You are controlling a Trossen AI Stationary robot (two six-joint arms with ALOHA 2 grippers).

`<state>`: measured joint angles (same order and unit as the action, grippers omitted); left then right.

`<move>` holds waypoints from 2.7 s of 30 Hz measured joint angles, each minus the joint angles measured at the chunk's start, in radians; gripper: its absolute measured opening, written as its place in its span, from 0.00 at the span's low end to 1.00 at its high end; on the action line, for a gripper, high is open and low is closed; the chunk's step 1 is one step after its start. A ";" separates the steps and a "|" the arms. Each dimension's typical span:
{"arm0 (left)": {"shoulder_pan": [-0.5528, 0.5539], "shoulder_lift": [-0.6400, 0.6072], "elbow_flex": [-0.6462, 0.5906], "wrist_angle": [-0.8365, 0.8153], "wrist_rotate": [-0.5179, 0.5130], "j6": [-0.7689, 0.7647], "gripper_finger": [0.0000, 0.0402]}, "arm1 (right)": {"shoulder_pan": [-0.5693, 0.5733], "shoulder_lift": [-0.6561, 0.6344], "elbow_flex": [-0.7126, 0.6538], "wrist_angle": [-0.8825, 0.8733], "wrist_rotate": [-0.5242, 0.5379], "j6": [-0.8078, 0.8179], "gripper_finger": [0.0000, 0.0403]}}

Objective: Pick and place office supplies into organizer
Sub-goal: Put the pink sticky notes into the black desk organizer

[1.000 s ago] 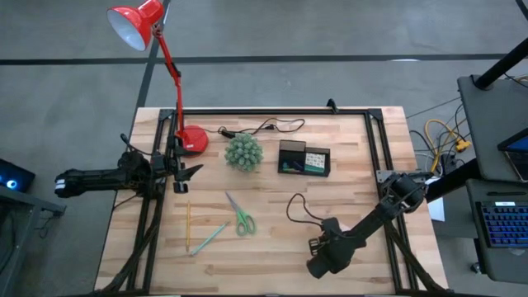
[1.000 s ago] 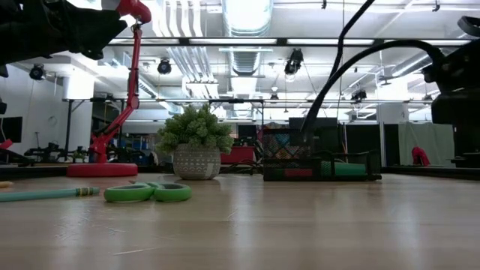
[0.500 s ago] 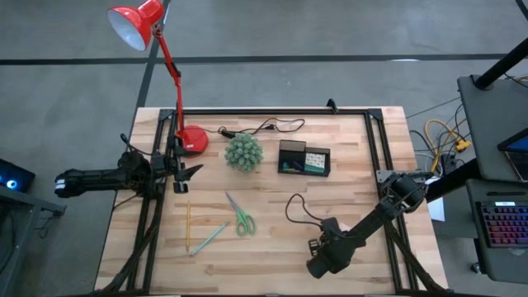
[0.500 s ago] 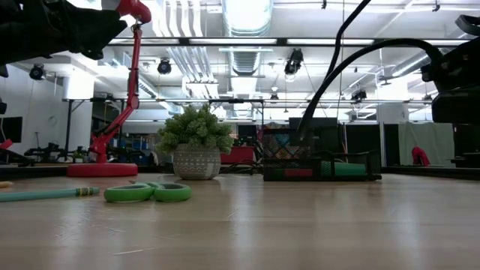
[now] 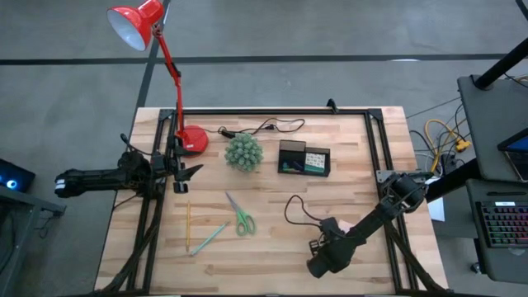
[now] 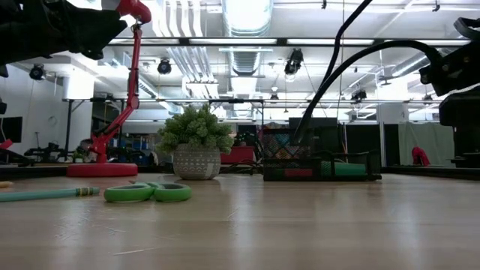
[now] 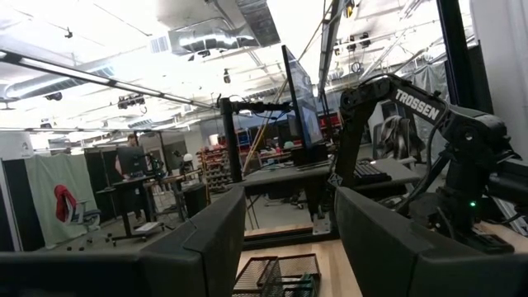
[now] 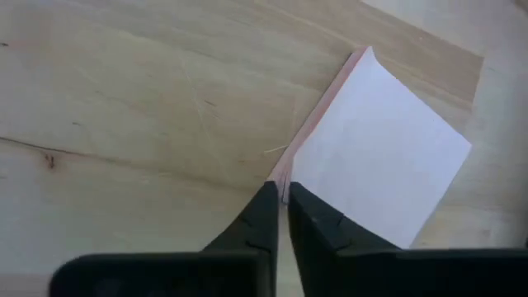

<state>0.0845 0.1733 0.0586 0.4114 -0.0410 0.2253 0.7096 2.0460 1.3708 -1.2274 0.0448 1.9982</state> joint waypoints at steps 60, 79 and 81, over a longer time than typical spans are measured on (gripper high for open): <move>0.000 0.000 0.000 0.007 0.000 0.000 0.44 | -0.305 -0.011 0.262 -0.344 0.536 -0.698 0.02; 0.000 0.000 0.000 0.008 0.000 0.000 0.44 | -0.526 -0.166 0.080 -0.276 0.605 -0.667 0.02; 0.000 0.000 0.000 0.008 0.000 0.000 0.44 | -0.530 -0.163 0.063 -0.239 0.611 -0.669 0.02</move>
<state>0.0846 0.1730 0.0586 0.4191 -0.0410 0.2253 0.1798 1.8832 1.4343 -1.4667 0.6561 1.3295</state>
